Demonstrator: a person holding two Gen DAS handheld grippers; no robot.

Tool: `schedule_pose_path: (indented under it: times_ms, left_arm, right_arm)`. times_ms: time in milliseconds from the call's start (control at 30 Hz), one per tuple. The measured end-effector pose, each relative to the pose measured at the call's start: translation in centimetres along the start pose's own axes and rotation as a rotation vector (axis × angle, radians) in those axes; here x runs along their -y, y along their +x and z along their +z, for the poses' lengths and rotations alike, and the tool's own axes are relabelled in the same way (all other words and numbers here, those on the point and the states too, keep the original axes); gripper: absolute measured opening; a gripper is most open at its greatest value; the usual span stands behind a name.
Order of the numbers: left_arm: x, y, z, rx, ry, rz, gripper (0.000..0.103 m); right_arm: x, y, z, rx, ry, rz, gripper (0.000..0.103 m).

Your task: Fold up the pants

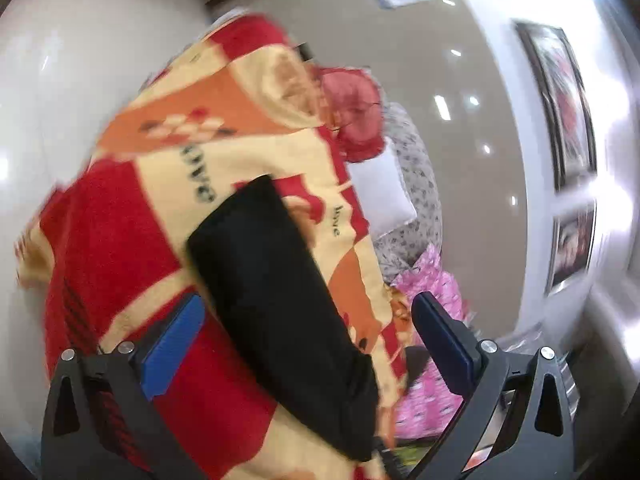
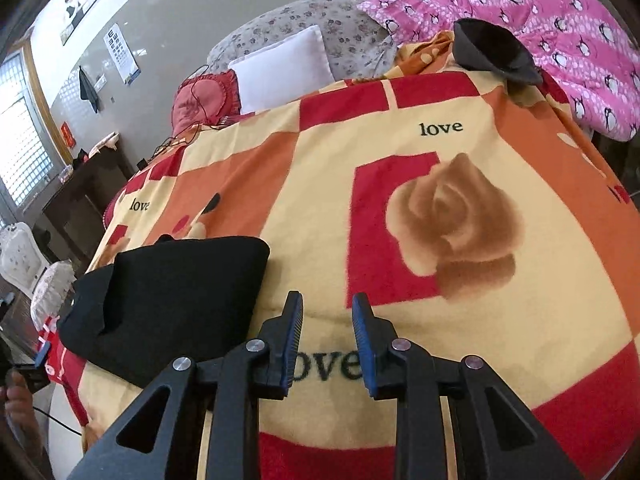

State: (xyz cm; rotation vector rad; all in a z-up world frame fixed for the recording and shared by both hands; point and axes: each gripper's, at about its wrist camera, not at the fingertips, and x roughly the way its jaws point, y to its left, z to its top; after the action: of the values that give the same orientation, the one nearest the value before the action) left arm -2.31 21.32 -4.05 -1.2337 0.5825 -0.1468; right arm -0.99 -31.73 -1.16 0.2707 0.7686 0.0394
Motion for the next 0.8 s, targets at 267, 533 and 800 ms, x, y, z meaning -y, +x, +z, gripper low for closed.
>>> schedule_pose_path:
  times_ms: [267,533,800]
  left_arm:
    - [-1.2,3.1,0.9,-0.040,-0.047,-0.002,0.103]
    - [-0.7,2.6,1.5,0.027,0.014,0.020,0.103]
    - [0.1,3.3,0.6,0.044,0.219,0.304,0.020]
  right_arm:
    - [0.1,-0.2,0.0,0.004,-0.001,0.001,0.026]
    - [0.2,-0.1,0.0,0.001,-0.001,0.006,0.026]
    - [0.1,0.0,0.0,-0.002,-0.001,0.006,0.027]
